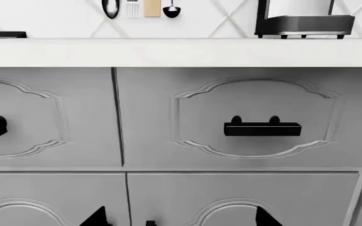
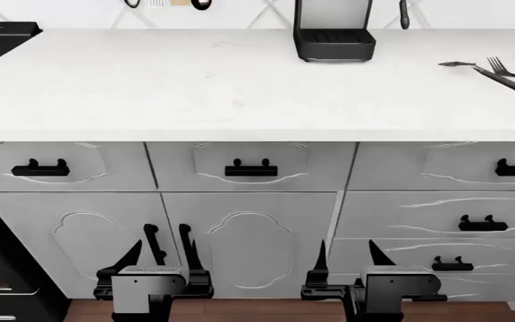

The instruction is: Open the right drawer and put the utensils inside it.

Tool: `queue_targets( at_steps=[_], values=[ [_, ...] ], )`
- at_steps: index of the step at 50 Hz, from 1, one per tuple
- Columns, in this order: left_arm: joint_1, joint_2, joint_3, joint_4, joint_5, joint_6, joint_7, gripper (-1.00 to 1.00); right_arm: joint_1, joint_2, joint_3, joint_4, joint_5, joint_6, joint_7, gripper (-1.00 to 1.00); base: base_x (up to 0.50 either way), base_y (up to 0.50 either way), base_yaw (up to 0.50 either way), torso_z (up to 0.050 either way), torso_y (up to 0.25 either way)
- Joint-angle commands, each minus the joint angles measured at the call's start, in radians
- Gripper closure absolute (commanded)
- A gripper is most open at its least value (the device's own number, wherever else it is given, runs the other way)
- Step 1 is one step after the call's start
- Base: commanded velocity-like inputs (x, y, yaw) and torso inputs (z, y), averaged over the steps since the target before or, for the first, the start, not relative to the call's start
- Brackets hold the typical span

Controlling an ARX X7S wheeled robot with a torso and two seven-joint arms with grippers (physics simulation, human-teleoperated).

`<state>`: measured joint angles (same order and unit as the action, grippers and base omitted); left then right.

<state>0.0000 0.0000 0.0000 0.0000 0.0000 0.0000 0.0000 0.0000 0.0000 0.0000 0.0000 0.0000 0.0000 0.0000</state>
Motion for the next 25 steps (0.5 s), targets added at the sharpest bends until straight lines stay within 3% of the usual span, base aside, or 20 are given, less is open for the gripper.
queue_targets(
  at_steps=[1,8,12,14,19,23,25],
  values=[
    [0.000,-0.017,0.020,0.019,-0.013,-0.010,-0.018,-1.00,-0.010,0.011,-0.014,-0.036,0.063,0.013,0.000,-1.00,0.00,0.00,0.00,0.000,0.000],
    [0.000,-0.039,0.049,0.022,-0.026,-0.002,-0.049,-1.00,-0.012,0.039,-0.040,-0.052,0.083,0.013,0.033,-1.00,0.00,0.00,0.00,0.000,0.000],
    [-0.051,-0.057,0.036,0.121,-0.053,-0.086,-0.059,-1.00,0.033,0.071,-0.037,-0.200,0.085,0.126,0.051,-1.00,0.00,0.00,0.00,0.000,0.000],
    [-0.133,-0.076,0.029,0.201,-0.067,-0.156,-0.053,-1.00,0.118,0.111,-0.027,-0.336,0.080,0.251,0.050,-1.00,0.00,0.00,0.00,0.000,0.000],
    [-0.522,-0.146,-0.058,0.487,-0.158,-0.469,-0.072,-1.00,0.497,0.224,0.049,-0.716,0.118,0.678,0.049,-1.00,0.00,0.00,0.00,0.000,0.000],
    [-0.706,-0.177,-0.078,0.566,-0.182,-0.582,-0.085,-1.00,0.708,0.268,0.058,-0.806,0.136,0.854,0.046,-1.00,0.00,0.00,0.00,0.000,0.000],
    [-0.707,-0.178,-0.077,0.566,-0.183,-0.583,-0.086,-1.00,0.709,0.269,0.057,-0.807,0.137,0.856,0.047,-1.00,0.00,0.00,0.00,0.000,0.000]
  ],
)
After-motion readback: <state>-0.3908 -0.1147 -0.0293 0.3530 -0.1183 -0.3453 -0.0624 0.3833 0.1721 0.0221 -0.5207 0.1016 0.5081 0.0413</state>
